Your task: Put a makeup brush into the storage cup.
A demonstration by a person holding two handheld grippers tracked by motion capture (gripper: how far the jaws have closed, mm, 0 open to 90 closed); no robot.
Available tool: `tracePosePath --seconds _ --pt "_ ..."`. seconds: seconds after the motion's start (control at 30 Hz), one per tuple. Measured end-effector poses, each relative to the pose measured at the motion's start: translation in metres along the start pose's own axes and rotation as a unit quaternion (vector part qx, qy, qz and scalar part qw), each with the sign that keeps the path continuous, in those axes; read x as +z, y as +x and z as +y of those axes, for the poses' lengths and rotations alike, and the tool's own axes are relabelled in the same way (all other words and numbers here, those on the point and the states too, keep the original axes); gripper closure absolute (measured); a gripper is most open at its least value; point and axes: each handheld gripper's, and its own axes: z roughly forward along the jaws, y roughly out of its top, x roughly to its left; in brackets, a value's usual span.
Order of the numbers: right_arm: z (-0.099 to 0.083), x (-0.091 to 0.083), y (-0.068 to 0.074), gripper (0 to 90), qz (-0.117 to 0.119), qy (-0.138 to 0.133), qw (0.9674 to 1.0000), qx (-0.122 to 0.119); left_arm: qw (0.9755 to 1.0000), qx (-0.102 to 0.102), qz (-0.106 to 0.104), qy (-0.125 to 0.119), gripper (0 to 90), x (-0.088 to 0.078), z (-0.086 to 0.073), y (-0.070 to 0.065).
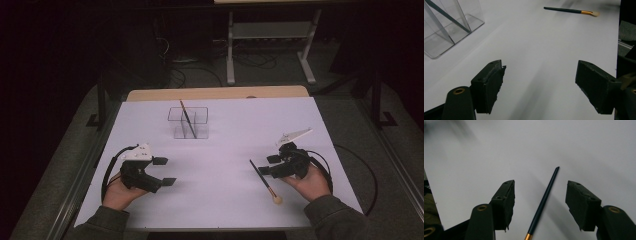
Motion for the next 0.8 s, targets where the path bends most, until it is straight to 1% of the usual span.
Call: tracePosePath --seconds 0.03,0.07,0.13,0.17,0.23,0.33,0.4,0.43,0.53,0.57,0.6,0.63,0.67,0.73,0.77,0.8 --pt "-0.001 0.0 -0.001 39.8 -0.001 -0.001 1.0 -0.006 1.0 0.0 0.0 0.0 21.5 0.0 0.0 0.0" --pt "-0.002 0.0 0.0 39.9 -0.001 0.004 1.0 -0.002 1.0 0.0 0.0 0.0 21.5 0.0 0.0 0.0" --pt "-0.004 0.001 0.0 40.3 -0.002 0.004 1.0 -0.007 1.0 0.0 0.0 0.0 21.5 0.0 0.0 0.0" --pt "-0.004 0.001 0.001 40.6 -0.002 0.008 1.0 -0.001 1.0 0.0 0.0 0.001 21.5 0.0 0.0 0.0" --pt "-0.006 0.002 0.001 41.2 -0.004 0.009 0.9999 -0.007 1.0 -0.001 -0.001 0.001 21.5 0.001 0.0 0.0" --pt "-0.007 0.002 0.003 42.1 -0.006 0.014 0.9999 -0.005 1.0 -0.002 -0.003 0.002 21.5 0.001 -0.001 0.0" --pt "-0.009 0.003 0.003 42.4 -0.006 0.013 0.9999 -0.009 1.0 -0.003 -0.002 0.002 21.5 0.002 -0.001 0.0" --pt "-0.009 0.002 0.004 42.7 -0.006 0.015 0.9998 -0.005 1.0 -0.003 -0.003 0.002 21.5 0.001 -0.001 0.0" --pt "-0.012 0.004 0.005 42.8 -0.005 0.019 0.9998 -0.007 1.0 -0.002 -0.001 0.001 21.5 0.001 0.0 0.0" --pt "-0.012 0.004 0.005 42.7 -0.005 0.022 0.9997 -0.005 1.0 -0.004 -0.002 0.001 21.5 0.001 0.0 0.0" --pt "-0.013 0.004 0.006 42.8 -0.004 0.022 0.9997 -0.004 1.0 -0.002 -0.001 0.0 21.5 0.0 0.0 0.0" --pt "-0.014 0.004 0.007 42.8 -0.005 0.021 0.9997 -0.009 1.0 -0.003 -0.001 -0.001 21.5 0.0 0.0 0.0" --pt "-0.014 0.004 0.008 42.9 -0.005 0.024 0.9997 -0.006 1.0 -0.002 0.0 -0.001 21.5 0.0 -0.001 0.001" --pt "-0.015 0.004 0.008 43.3 -0.007 0.026 0.9996 -0.007 1.0 -0.003 0.0 -0.001 21.5 0.0 -0.001 0.001" --pt "-0.016 0.005 0.008 43.4 -0.008 0.023 0.9997 -0.009 1.0 -0.002 -0.001 -0.002 21.5 0.0 -0.001 0.001" --pt "-0.017 0.004 0.009 43.5 -0.009 0.026 0.9996 -0.004 1.0 -0.004 0.0 -0.001 21.5 0.0 -0.001 0.001"
